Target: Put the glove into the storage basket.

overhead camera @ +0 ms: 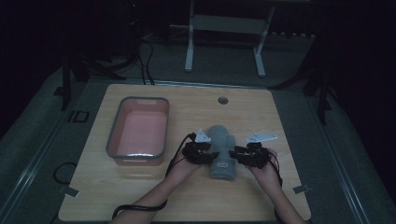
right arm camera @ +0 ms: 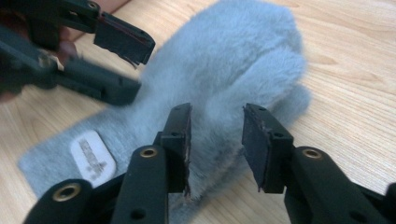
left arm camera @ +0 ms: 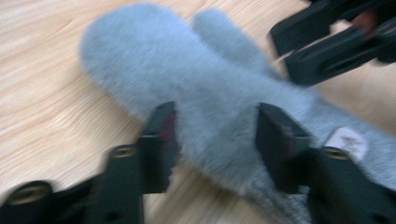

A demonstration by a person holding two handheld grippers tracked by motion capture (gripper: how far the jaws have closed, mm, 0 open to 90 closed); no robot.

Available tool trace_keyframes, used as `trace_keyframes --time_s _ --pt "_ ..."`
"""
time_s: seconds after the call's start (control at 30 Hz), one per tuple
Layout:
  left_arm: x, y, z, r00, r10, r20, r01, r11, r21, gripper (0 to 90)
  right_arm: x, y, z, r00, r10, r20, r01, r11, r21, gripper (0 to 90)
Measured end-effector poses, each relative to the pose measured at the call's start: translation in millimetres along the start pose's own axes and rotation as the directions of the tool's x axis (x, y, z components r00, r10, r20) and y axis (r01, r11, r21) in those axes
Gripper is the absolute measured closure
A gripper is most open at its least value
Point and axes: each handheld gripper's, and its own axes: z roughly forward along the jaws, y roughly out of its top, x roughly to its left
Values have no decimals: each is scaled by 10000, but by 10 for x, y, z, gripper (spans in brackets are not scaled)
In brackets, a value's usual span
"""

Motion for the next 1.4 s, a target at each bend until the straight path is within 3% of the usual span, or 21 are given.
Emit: trace_keyframes --time_s 0.07,0.17,0.3,0.4,0.5,0.63,0.77,0.83,0.9,1.03,1.13,1.3,1.4 --pt "-3 -9 30 9994 -342 -71 344 9991 233 409 10 21 -7 9998 190 -2 -190 9997 -131 575" --pt "2 -13 66 9974 -719 -94 720 9972 211 401 -12 -1 56 9977 680 -73 -681 9977 -72 520" --pt "34 -6 139 9959 -902 -32 902 9948 469 400 -86 -101 159 9937 1073 328 -1088 9929 478 495" --pt "57 -7 196 9953 -965 89 958 9933 645 401 -197 -173 204 9842 1770 -49 -1761 9813 771 492" --pt "86 -1 267 9951 -975 172 959 9924 768 400 -252 -206 249 9787 2037 -264 -2006 9754 917 498" --pt "117 3 360 9945 -1008 297 980 9916 846 395 -271 -224 309 9774 2049 -516 -1991 9749 994 542" --pt "191 -5 441 9880 -1308 820 1231 9881 921 395 -286 -239 334 9738 2156 -721 -2077 9726 1042 609" --pt "209 -4 465 9880 -1166 1017 1087 9909 798 399 -291 -238 343 9724 2176 -841 -2081 9721 1084 636" --pt "218 9 485 9852 -1122 1295 1018 9912 841 442 -299 -236 350 9705 2218 -949 -2108 9710 1129 664" --pt "236 25 524 9731 -1298 1904 1137 9891 934 623 -329 -225 365 9631 2404 -1213 -2248 9658 1290 725" --pt "201 42 516 9783 -945 1845 797 9931 858 727 -326 -212 364 9639 2353 -1248 -2187 9667 1330 754" --pt "224 53 501 9713 -1248 2025 1107 9907 797 790 -289 -202 345 9731 2013 -1118 -1881 9750 1184 793" --pt "220 83 455 9716 -1139 2072 1018 9925 683 800 -302 -177 310 9698 2061 -1304 -1919 9748 1134 808"
